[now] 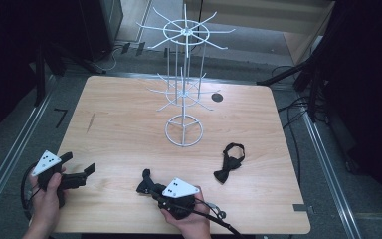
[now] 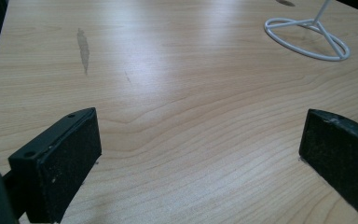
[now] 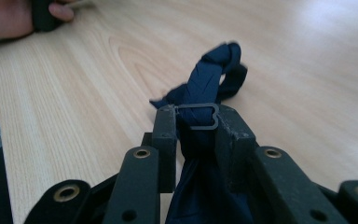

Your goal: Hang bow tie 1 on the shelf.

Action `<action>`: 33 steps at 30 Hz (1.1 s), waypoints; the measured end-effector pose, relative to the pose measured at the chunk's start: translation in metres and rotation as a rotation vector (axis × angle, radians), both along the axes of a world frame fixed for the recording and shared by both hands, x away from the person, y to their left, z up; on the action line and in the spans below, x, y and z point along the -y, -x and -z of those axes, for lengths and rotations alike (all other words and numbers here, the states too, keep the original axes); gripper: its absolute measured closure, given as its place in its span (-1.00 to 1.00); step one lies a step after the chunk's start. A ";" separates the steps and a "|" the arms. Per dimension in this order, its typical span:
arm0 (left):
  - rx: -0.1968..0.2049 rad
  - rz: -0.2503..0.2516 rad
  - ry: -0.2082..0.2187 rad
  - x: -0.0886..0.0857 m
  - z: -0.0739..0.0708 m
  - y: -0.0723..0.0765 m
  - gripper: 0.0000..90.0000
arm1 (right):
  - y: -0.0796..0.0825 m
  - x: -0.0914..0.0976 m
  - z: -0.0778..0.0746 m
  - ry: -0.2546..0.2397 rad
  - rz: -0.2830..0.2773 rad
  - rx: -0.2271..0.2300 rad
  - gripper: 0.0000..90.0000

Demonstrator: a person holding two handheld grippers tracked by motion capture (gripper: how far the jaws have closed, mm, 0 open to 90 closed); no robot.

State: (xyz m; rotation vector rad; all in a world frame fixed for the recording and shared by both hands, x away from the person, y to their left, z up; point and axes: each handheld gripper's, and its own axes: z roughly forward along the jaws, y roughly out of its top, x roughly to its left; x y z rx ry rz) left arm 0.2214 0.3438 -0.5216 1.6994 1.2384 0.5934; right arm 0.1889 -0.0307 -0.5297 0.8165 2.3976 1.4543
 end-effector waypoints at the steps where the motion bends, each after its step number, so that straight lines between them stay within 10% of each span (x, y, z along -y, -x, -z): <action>1: 0.001 0.001 -0.006 0.000 0.000 0.000 -1.00 | 0.000 0.002 -0.002 -0.003 0.003 0.006 0.60; 33: 0.002 0.002 -0.005 0.000 0.000 0.000 -1.00 | -0.016 0.058 -0.056 -0.097 0.133 0.174 0.60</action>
